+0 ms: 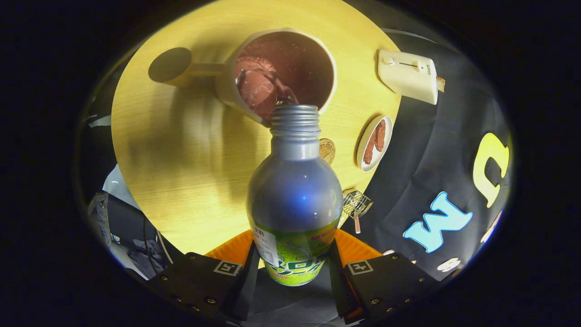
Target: Take the bottle from table, then pour the juice into the cup, finally place the bottle on the coaster
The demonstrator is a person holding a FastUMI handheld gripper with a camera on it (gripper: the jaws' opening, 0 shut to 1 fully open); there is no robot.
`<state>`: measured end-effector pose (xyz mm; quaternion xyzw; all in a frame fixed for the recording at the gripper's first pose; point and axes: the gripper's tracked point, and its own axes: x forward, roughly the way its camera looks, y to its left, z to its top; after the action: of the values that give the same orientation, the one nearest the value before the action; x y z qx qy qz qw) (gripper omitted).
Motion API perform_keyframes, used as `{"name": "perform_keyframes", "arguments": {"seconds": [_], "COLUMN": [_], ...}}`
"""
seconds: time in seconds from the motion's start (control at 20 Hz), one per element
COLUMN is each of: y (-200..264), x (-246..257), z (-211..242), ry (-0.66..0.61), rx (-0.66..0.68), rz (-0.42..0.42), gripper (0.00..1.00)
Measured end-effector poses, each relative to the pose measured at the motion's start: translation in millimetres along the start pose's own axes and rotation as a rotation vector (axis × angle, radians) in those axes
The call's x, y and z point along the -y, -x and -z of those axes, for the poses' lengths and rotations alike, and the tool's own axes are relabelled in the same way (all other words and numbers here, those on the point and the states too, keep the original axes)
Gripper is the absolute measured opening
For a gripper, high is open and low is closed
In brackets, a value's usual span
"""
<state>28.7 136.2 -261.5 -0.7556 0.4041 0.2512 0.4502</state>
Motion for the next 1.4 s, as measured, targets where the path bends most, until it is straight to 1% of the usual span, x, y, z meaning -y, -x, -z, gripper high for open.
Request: {"name": "perform_keyframes", "arguments": {"seconds": [0.55,1.4], "y": [5,13], "x": [6,15], "z": [5,8], "ry": [0.029,0.114], "rx": [-0.027,-0.078], "rz": [0.005,0.012], "gripper": [0.70,0.70]}}
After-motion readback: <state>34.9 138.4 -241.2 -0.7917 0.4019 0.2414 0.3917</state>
